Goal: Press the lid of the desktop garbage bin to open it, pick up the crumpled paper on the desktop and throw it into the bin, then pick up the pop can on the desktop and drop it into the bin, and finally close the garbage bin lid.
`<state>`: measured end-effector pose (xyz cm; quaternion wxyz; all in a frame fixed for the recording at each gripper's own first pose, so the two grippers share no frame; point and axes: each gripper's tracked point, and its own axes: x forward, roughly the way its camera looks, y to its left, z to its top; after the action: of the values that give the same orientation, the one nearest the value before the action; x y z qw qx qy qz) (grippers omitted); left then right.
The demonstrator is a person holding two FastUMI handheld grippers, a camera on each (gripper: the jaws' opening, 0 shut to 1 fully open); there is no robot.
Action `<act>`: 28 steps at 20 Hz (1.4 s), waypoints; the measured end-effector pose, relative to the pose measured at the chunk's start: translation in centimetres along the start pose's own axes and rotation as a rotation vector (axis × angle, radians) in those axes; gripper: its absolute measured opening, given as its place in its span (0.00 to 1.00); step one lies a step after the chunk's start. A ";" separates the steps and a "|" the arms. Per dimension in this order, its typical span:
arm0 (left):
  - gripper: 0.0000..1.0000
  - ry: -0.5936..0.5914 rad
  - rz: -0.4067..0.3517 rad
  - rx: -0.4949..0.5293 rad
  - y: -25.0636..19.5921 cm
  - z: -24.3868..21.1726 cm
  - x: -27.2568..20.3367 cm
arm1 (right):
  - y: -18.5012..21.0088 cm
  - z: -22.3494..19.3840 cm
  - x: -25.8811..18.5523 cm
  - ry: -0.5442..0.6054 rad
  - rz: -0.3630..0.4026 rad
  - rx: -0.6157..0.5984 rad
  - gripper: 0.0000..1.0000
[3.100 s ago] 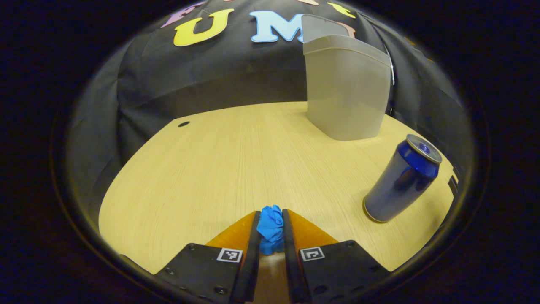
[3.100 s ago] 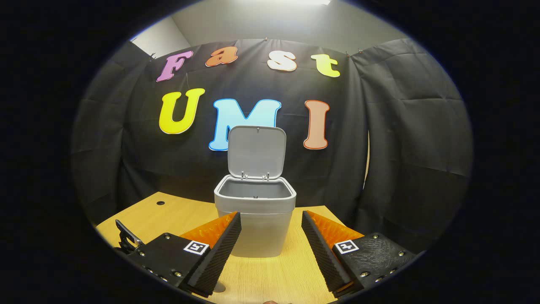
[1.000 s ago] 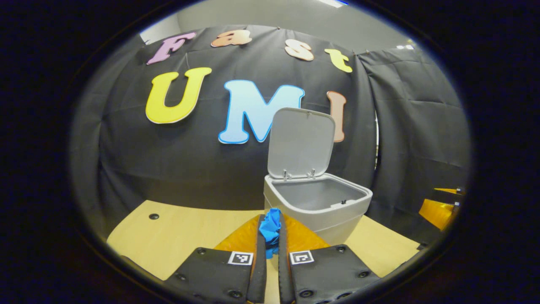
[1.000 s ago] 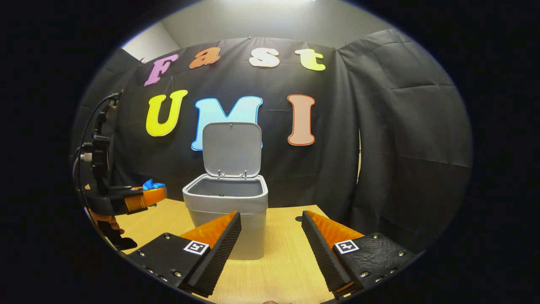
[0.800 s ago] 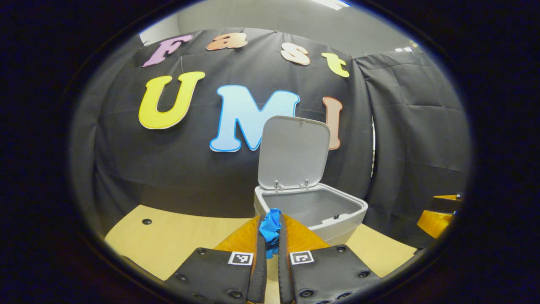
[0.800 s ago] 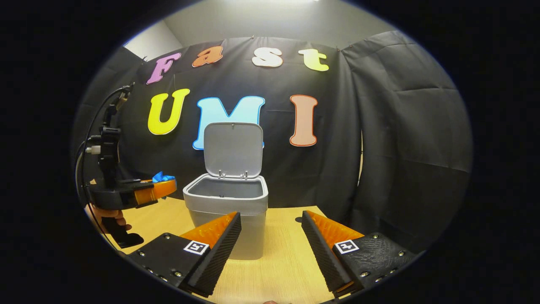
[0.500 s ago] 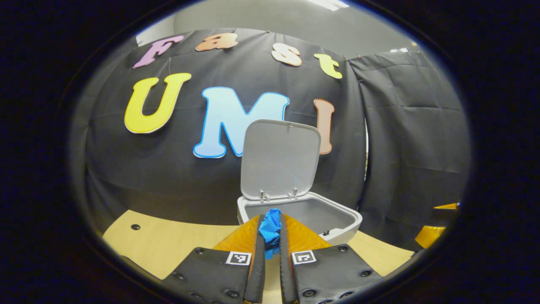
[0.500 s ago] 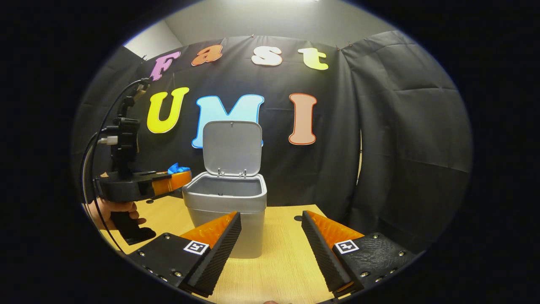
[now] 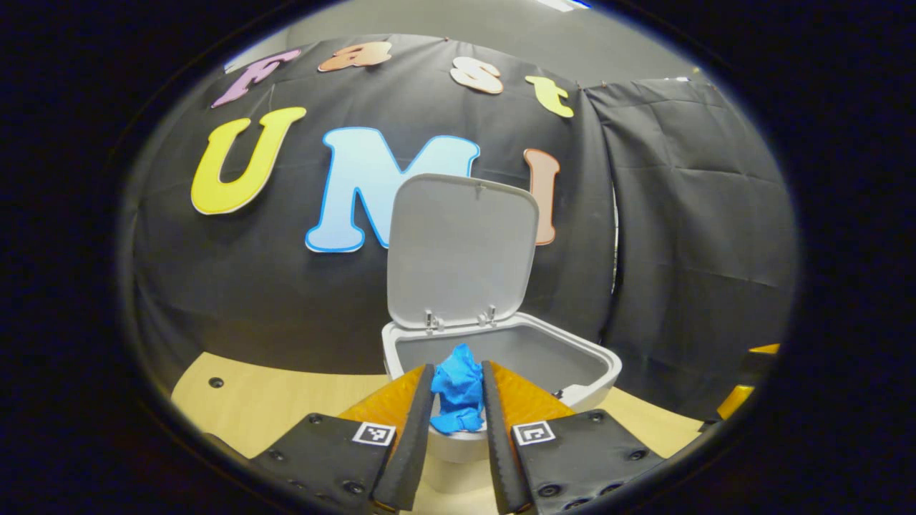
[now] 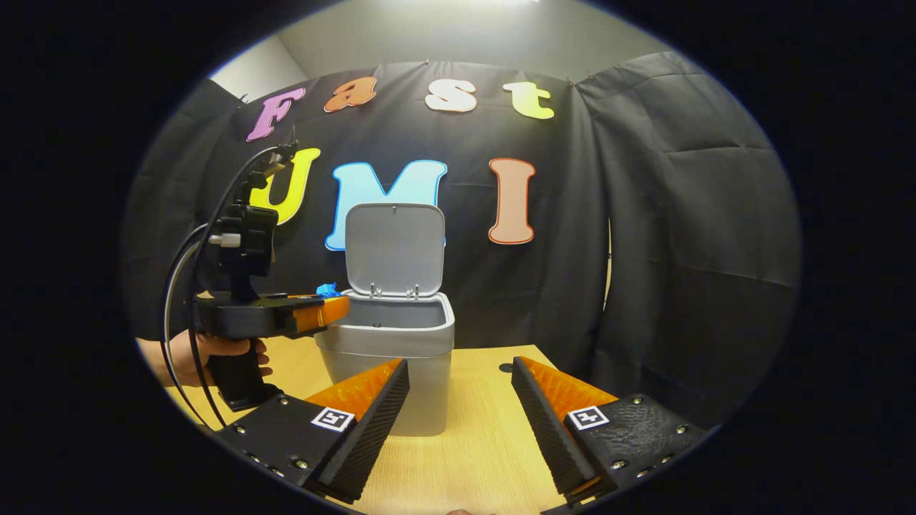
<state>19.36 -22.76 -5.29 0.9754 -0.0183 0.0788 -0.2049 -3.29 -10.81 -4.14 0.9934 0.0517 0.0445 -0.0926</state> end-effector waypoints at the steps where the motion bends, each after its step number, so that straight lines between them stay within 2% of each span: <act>1: 0.43 0.001 -0.011 0.010 -0.2 0.1 0.2 | 0.2 0.1 -0.1 -0.003 0.000 0.000 0.93; 4: 0.68 -0.005 -0.029 -0.004 -0.5 0.2 0.1 | 1.6 -0.5 -0.3 0.012 0.032 -0.002 0.93; 7: 0.86 -0.016 -0.020 -0.028 -0.3 0.3 -0.8 | 2.8 -0.6 -0.9 0.020 0.068 -0.015 0.93; 10: 0.95 -0.030 0.008 -0.051 0.8 0.6 -2.6 | 4.5 -1.3 -1.2 0.034 0.119 -0.022 0.93; 15: 0.93 -0.062 0.096 -0.038 3.7 1.2 -7.1 | 7.5 -2.9 -1.9 0.082 0.219 0.017 0.93; 17: 0.96 -0.077 0.130 -0.017 4.7 1.5 -9.2 | 9.2 -4.3 -2.1 0.122 0.269 0.032 0.93; 19: 0.95 -0.093 0.158 -0.004 5.5 1.8 -11.2 | 11.0 -5.7 -2.6 0.167 0.317 0.039 0.93; 23: 0.96 -0.112 0.206 0.024 7.1 1.9 -15.3 | 14.5 -7.7 -3.4 0.215 0.409 -0.002 0.93; 28: 0.96 -0.095 0.262 -0.008 9.4 0.2 -18.9 | 17.7 -9.9 -4.1 0.279 0.499 -0.040 0.93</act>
<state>6.05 -6.57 -3.00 0.9964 -0.0213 0.0350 -0.0745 -4.75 8.31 -11.90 0.9705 0.0536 0.1687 0.1636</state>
